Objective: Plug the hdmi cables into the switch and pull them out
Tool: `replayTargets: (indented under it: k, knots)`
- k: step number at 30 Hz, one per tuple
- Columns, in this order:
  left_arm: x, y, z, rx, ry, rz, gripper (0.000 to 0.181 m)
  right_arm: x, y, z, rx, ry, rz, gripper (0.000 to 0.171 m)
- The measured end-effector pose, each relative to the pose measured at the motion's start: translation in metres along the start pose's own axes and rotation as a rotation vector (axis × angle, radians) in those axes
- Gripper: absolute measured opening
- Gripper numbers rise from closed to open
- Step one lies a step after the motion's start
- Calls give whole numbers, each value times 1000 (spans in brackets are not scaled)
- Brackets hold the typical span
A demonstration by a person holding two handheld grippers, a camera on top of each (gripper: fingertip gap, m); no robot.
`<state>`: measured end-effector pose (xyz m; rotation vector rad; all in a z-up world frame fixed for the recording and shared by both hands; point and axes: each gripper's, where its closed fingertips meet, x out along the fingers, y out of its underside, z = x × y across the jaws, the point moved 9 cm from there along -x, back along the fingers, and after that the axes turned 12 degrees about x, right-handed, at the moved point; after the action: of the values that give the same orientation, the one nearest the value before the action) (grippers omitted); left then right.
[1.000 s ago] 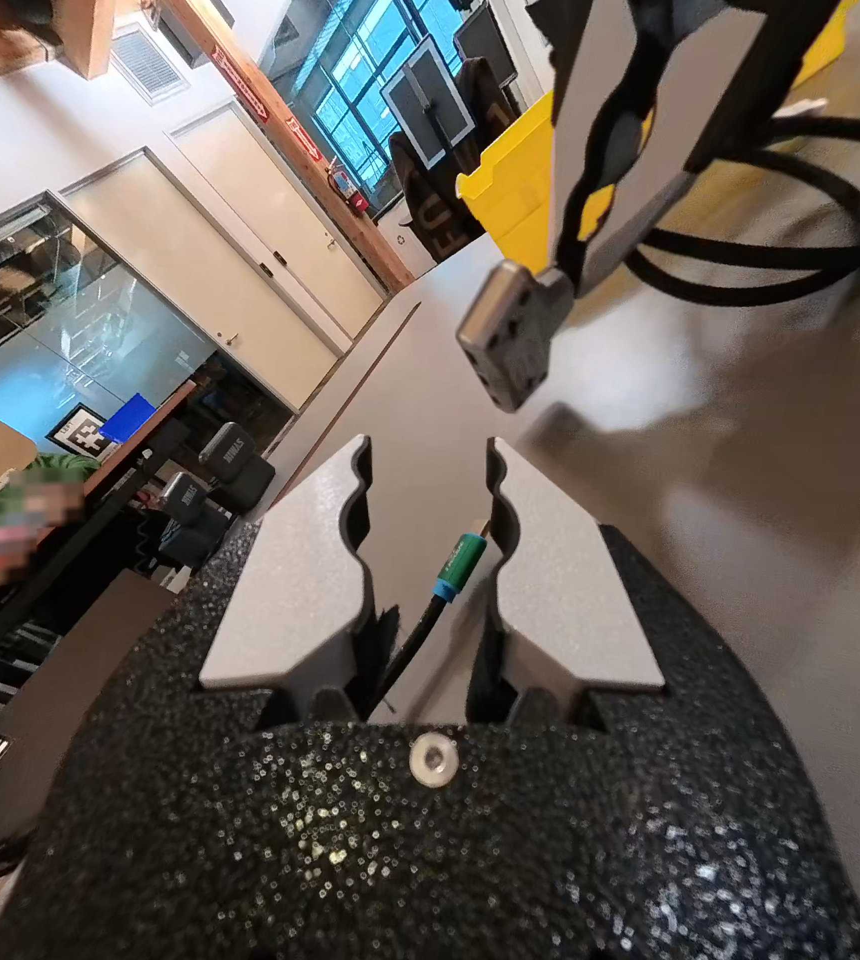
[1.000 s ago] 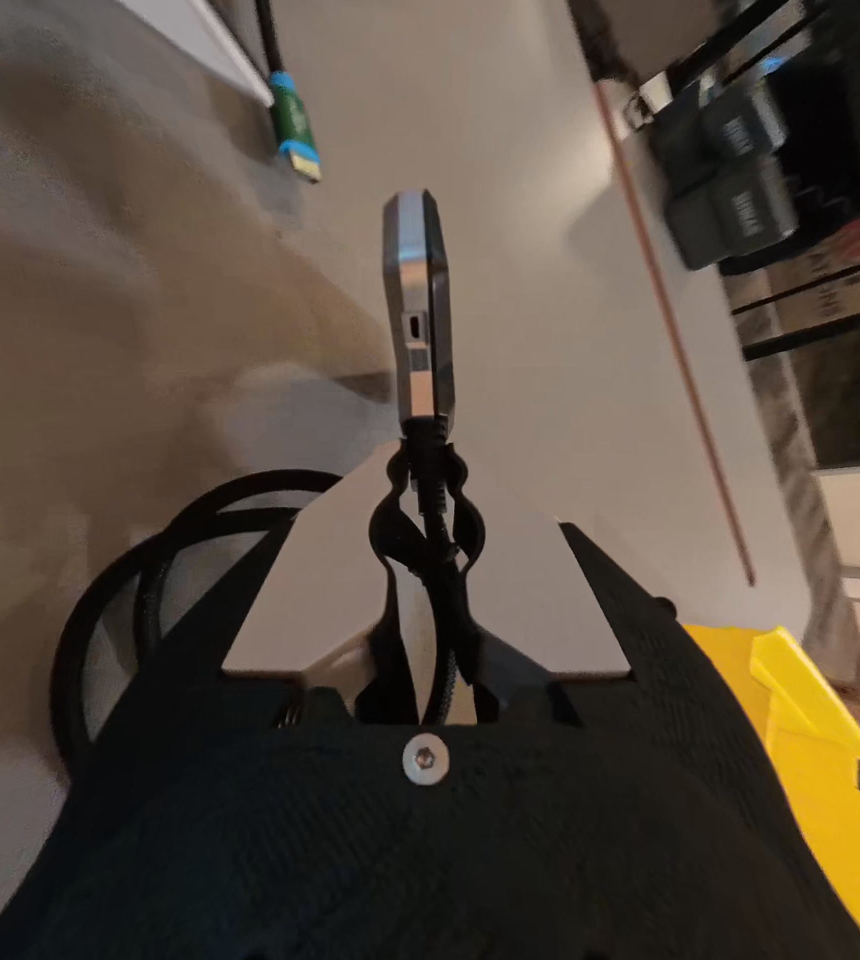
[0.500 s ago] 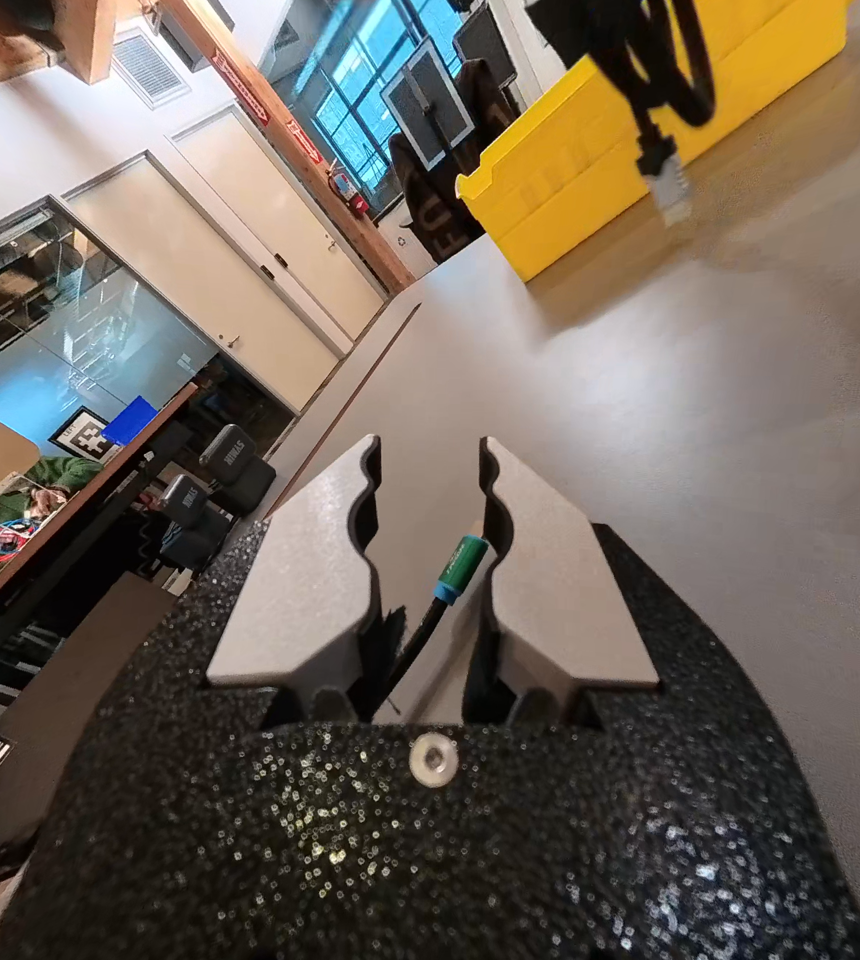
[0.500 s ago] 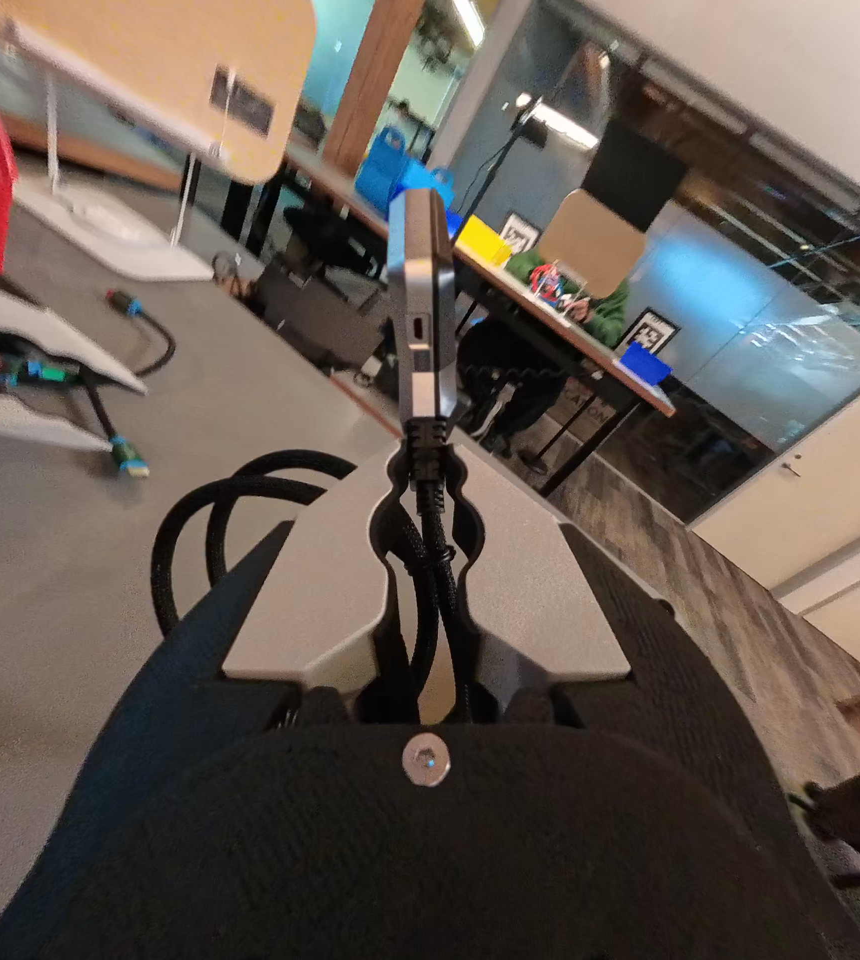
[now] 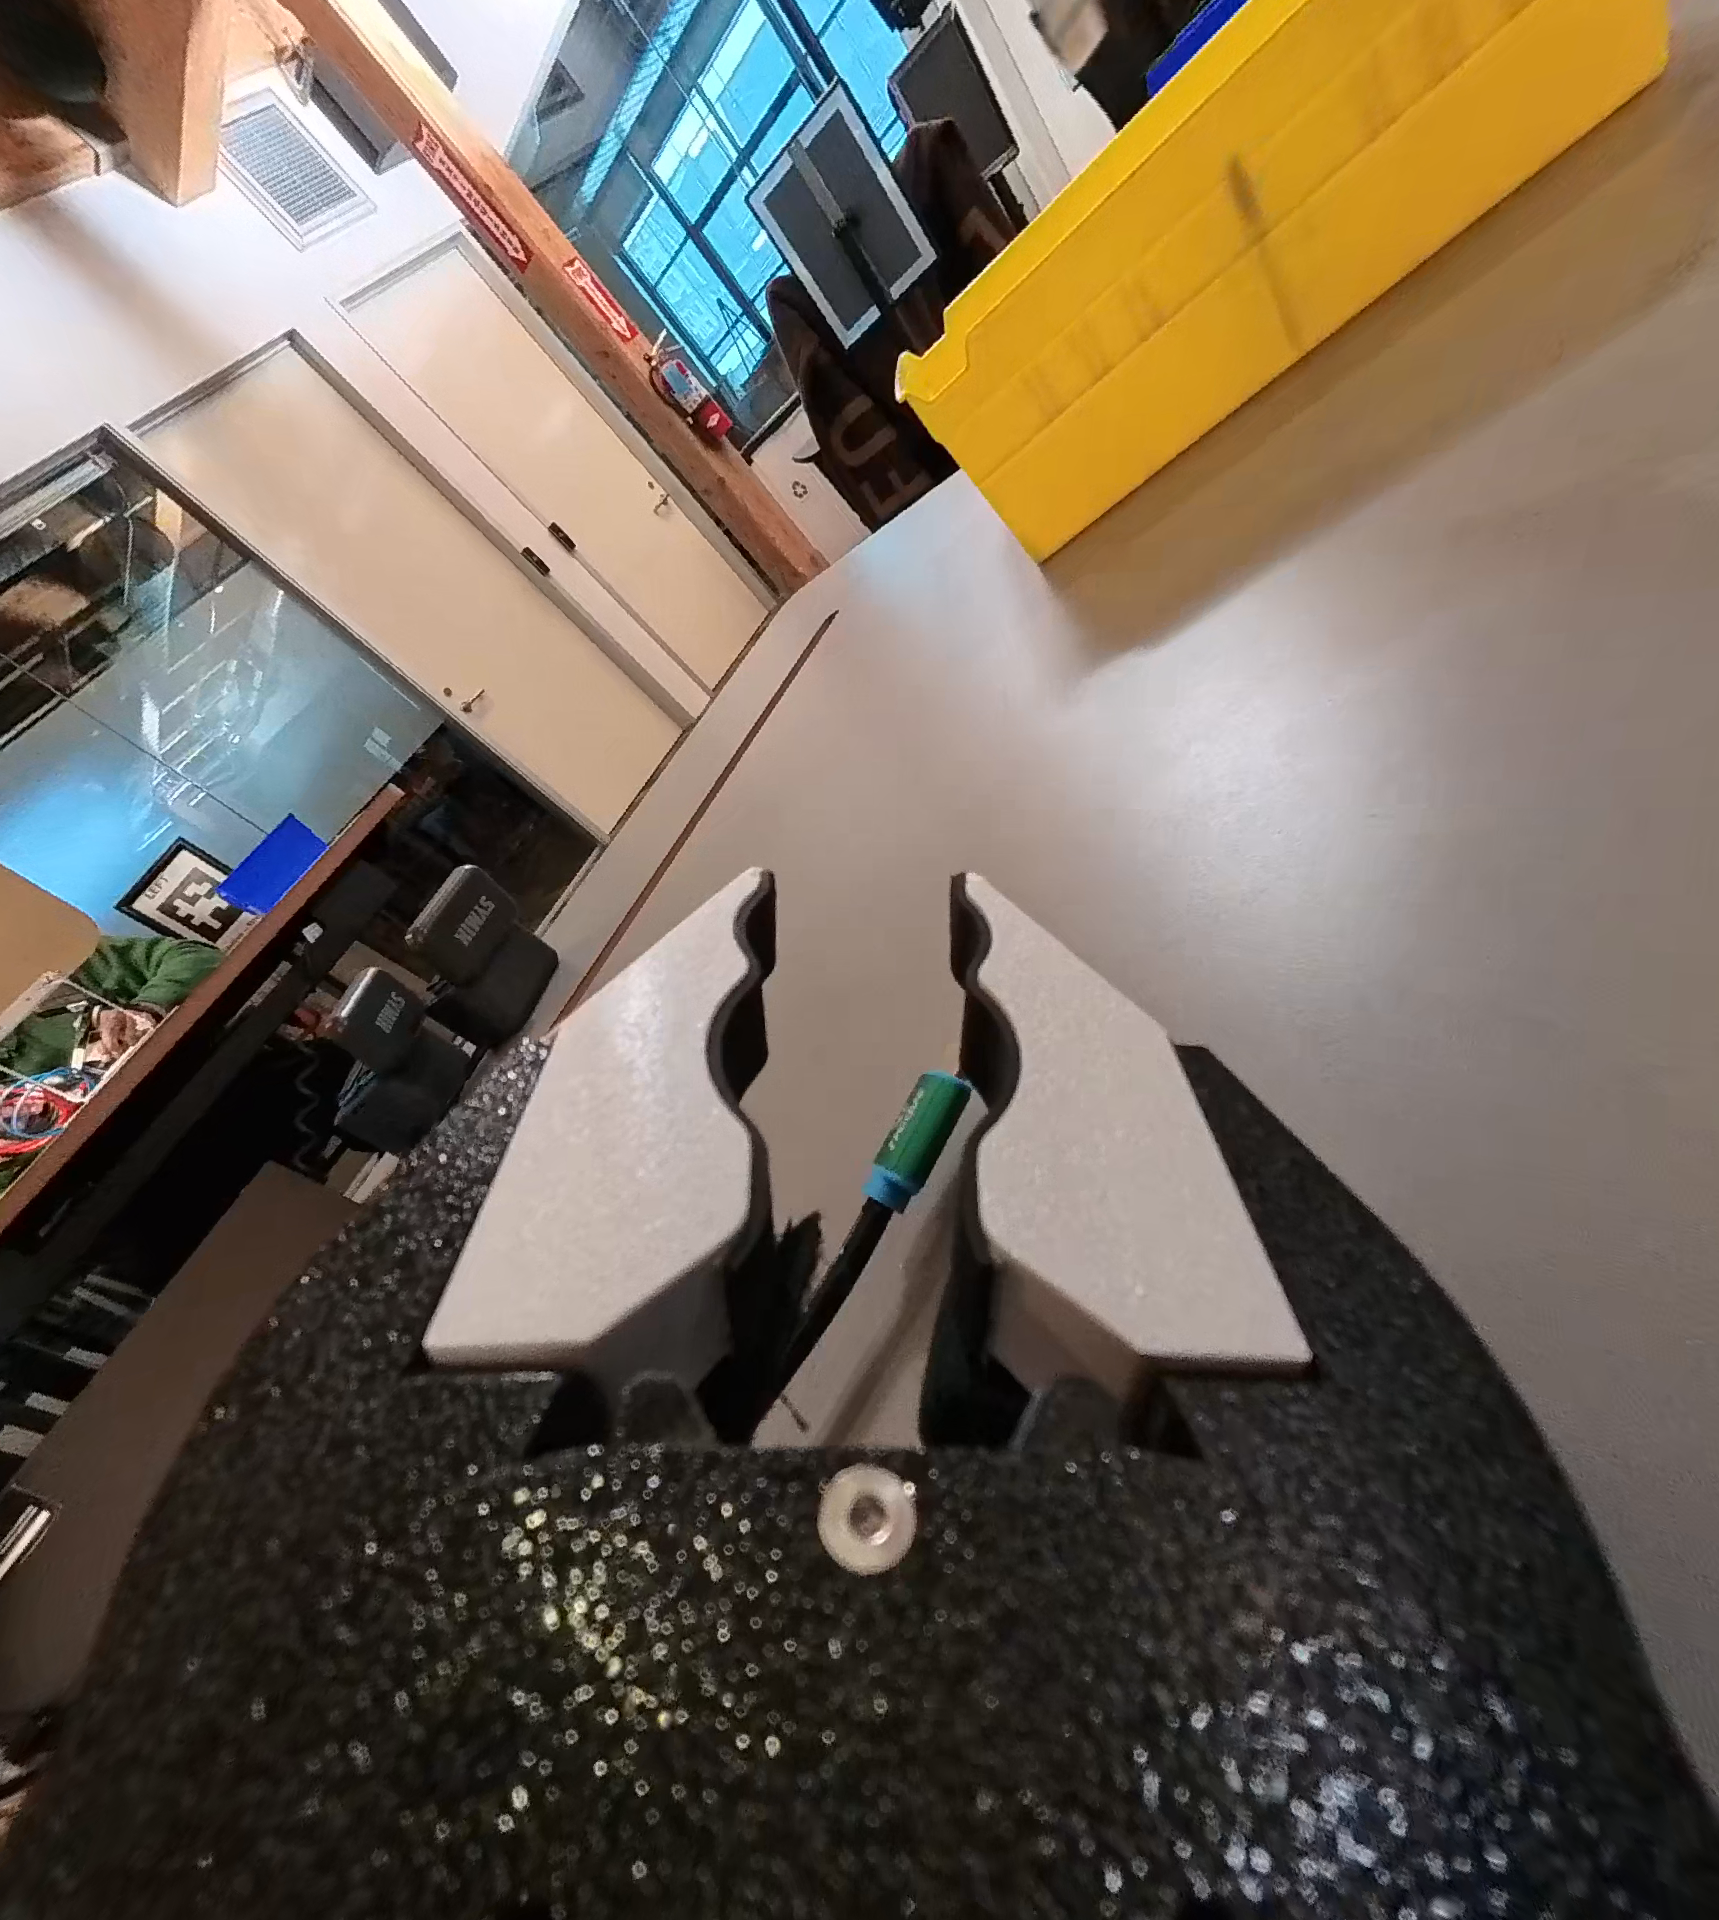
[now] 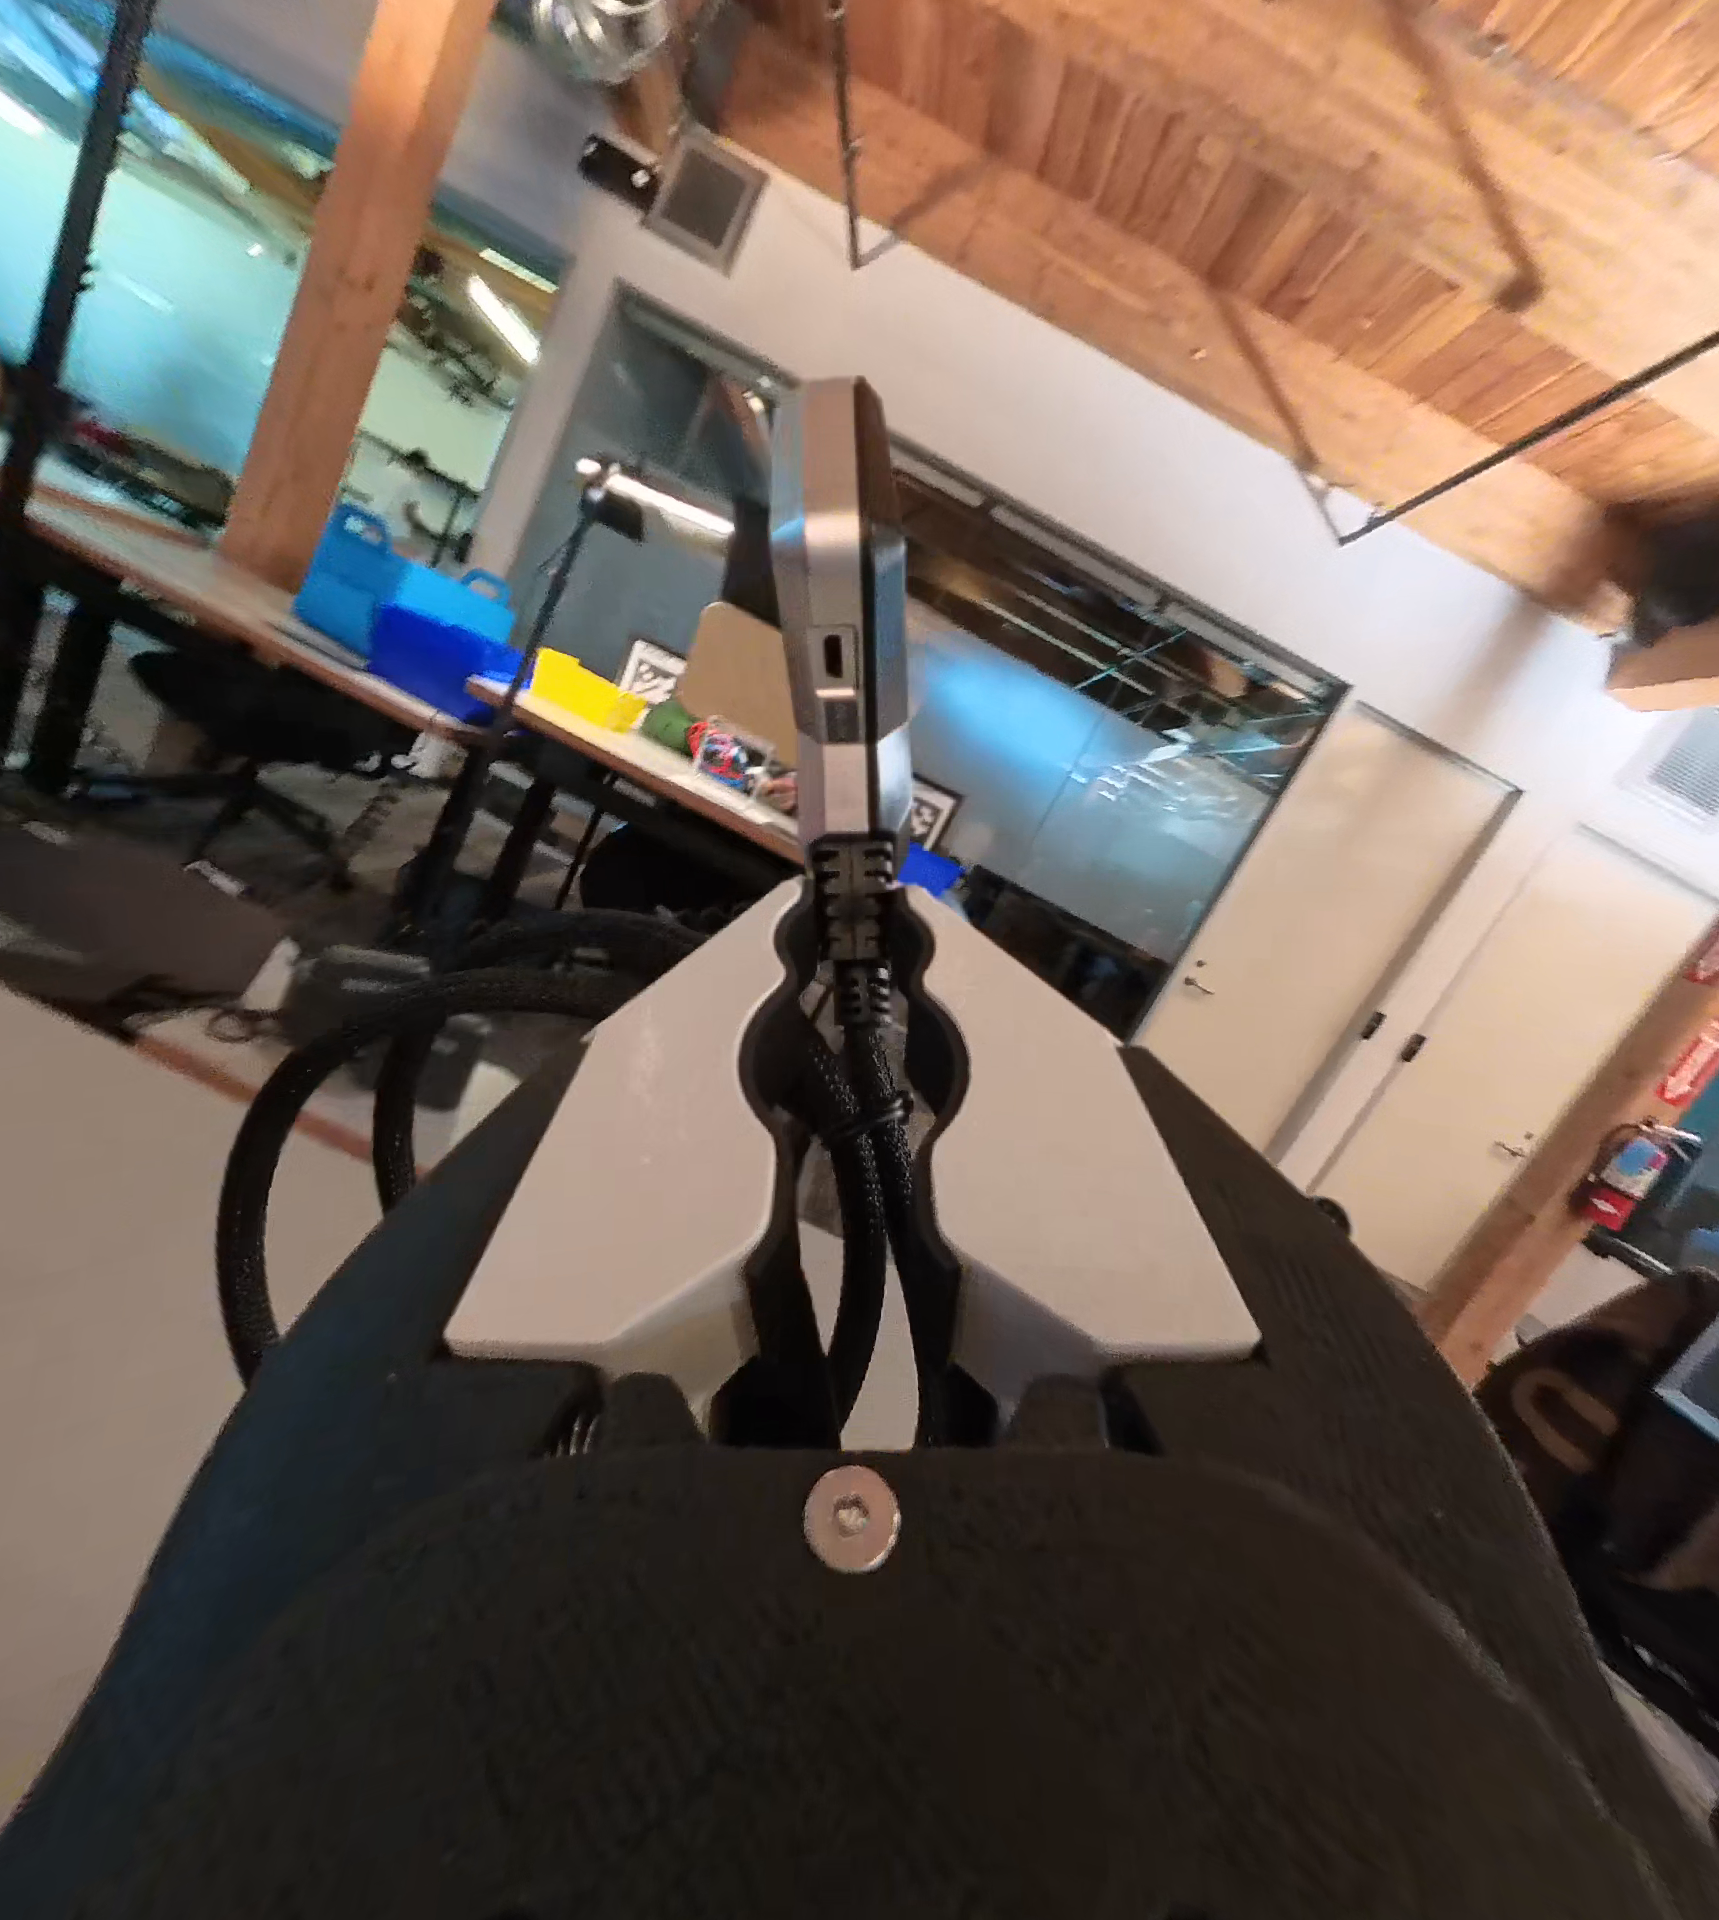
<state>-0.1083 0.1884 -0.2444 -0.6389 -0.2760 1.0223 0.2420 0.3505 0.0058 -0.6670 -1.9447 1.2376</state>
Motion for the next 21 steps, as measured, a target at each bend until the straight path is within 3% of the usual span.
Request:
replayTargets:
  k: [3,10,15,21]
  knots:
    - [0,0,-1,14,1,4,31,17,32,-30,78,32,-32,12]
    - [1,0,-2,24,7,5,30,16,131,-56,152,135,168,12]
    - [1,-1,-4,31,16,5,29,-4,156,-62,104,179,249,12]
    - [1,-1,-4,41,19,8,28,-4,157,-60,20,229,403,12]
